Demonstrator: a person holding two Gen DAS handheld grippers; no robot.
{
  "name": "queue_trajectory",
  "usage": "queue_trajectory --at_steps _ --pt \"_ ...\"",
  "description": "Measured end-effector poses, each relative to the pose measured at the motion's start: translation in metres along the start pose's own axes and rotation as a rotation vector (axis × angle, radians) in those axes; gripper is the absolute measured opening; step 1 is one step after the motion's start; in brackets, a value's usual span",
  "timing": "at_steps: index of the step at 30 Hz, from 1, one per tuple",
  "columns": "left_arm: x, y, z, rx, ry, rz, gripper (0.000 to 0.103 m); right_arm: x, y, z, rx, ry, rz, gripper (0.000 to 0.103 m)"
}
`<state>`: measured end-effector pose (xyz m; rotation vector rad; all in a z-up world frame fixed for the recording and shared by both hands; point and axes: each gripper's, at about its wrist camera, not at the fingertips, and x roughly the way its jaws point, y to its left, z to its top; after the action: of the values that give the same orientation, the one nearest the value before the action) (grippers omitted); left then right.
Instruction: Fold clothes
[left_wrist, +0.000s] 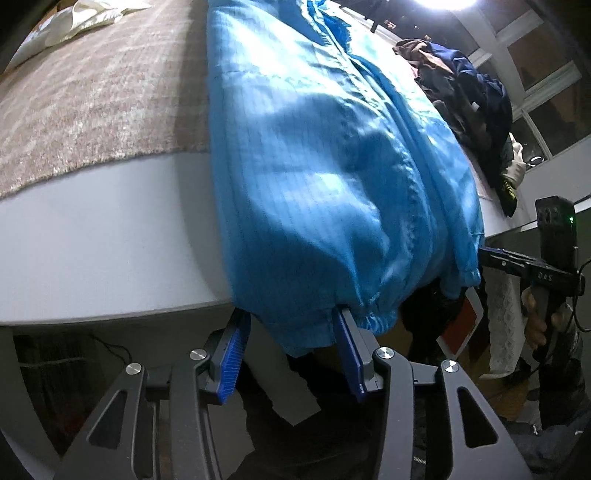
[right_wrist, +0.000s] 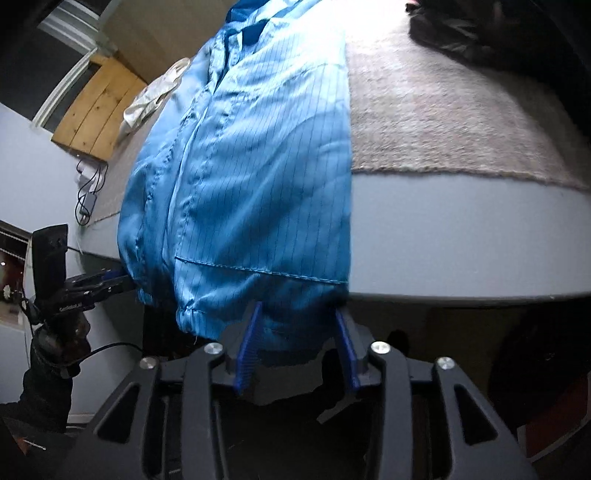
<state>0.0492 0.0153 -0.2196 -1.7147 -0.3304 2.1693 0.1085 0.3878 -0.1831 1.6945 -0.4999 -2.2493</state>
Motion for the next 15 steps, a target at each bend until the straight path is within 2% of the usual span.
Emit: queue_trajectory --at_steps 5,6,7,11,12,15 --pt "-0.001 0.005 -0.003 0.001 0.011 -0.027 0.042 0.008 0.008 0.001 -0.031 0.018 -0.025 0.044" --pt "-0.002 0.004 -0.003 0.007 0.013 -0.028 0.038 0.009 0.011 0.000 -0.045 0.017 -0.033 0.044" --pt "-0.003 0.004 -0.003 0.014 0.015 -0.029 0.035 0.009 0.013 -0.001 -0.059 0.015 -0.044 0.041" --pt "-0.005 0.003 -0.004 0.041 0.022 -0.035 0.013 0.005 0.018 -0.004 -0.085 0.012 -0.065 0.014" --pt "-0.007 0.003 -0.003 0.047 0.029 -0.040 0.008 0.003 0.020 -0.004 -0.094 0.012 -0.064 0.011" --pt "-0.016 0.001 -0.002 0.063 0.043 -0.062 0.003 -0.004 0.027 -0.003 -0.112 0.015 -0.064 0.008"
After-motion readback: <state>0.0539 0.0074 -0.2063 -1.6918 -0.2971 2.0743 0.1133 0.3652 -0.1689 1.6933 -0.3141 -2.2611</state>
